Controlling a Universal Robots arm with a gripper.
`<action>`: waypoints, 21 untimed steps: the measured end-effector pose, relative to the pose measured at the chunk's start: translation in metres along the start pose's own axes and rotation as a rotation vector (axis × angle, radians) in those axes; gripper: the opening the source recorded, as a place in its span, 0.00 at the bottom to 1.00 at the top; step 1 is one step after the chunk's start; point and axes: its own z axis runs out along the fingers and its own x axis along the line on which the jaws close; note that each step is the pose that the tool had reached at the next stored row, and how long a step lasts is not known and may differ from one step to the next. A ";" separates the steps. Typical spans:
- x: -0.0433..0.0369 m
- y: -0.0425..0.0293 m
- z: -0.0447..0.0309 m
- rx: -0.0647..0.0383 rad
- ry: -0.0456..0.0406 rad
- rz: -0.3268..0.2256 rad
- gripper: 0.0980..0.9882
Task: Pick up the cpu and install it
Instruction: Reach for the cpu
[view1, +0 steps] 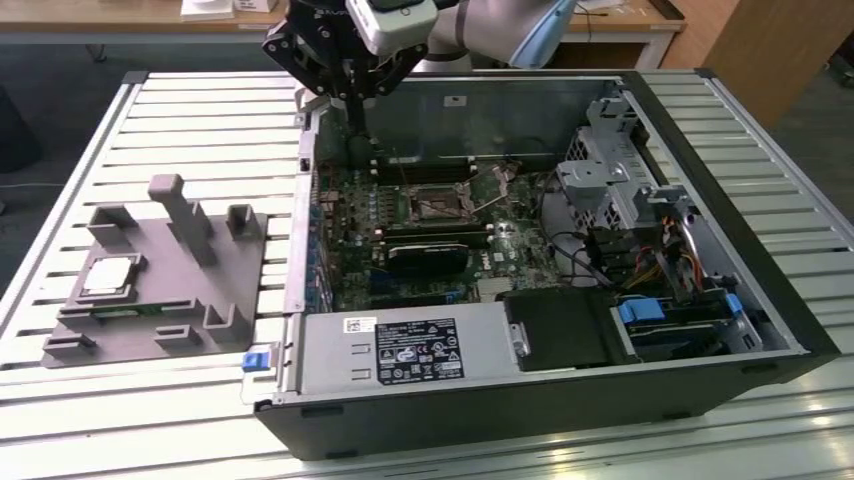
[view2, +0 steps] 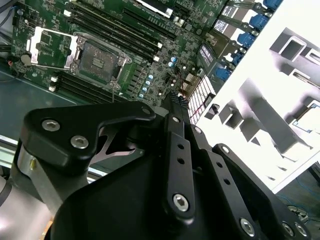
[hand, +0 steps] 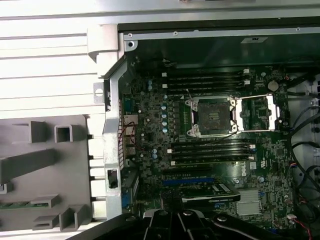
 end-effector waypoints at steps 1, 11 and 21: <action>0.0009 -0.0001 0.0000 0.000 0.0000 0.000 0.01; 0.0029 -0.0002 -0.0001 0.000 0.0001 0.000 0.01; 0.0068 -0.0005 -0.0001 0.000 0.0001 0.000 0.01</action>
